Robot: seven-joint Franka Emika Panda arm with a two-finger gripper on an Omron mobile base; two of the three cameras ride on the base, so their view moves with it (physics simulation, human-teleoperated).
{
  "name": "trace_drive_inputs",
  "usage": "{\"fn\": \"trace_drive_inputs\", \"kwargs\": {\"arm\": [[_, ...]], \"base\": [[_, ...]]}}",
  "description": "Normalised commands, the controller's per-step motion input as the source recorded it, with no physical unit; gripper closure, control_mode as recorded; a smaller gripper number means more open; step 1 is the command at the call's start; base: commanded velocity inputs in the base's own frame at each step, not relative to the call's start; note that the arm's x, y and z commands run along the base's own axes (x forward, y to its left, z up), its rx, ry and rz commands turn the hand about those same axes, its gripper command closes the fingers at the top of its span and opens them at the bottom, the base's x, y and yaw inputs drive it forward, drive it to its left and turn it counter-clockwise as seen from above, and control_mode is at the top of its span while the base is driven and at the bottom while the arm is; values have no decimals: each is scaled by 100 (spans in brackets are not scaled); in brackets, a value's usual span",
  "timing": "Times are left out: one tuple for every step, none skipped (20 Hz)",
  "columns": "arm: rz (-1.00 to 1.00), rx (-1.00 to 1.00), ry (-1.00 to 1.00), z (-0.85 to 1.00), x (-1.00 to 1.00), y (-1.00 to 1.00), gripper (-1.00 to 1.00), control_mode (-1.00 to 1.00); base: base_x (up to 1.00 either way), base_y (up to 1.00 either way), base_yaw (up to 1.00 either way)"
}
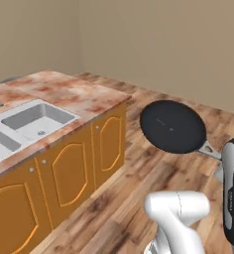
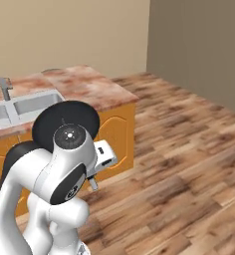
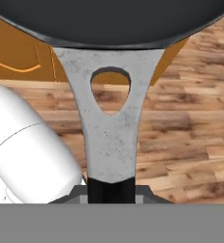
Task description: Move the pot and pan from the stove into the sink.
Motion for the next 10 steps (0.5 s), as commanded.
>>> {"fn": "trace_drive_inputs", "kwargs": {"arm": [[0,0,0,0,0,0,100,100],[0,0,0,0,0,0,100,100],[0,0,0,0,0,0,100,100],[0,0,0,0,0,0,100,100],[0,0,0,0,0,0,100,100],[0,0,0,0,0,0,100,100],[0,0,0,0,0,0,100,100],[0,0,0,0,0,0,100,100],[0,0,0,0,0,0,100,100],[0,0,0,0,0,0,100,100]], "base": [[0,-3,48],[0,-3,47],[0,-4,46],[0,-5,46],[0,-5,47],[0,-6,47],[0,-6,47],[0,-5,47],[0,-5,47],[0,-6,47]]}}
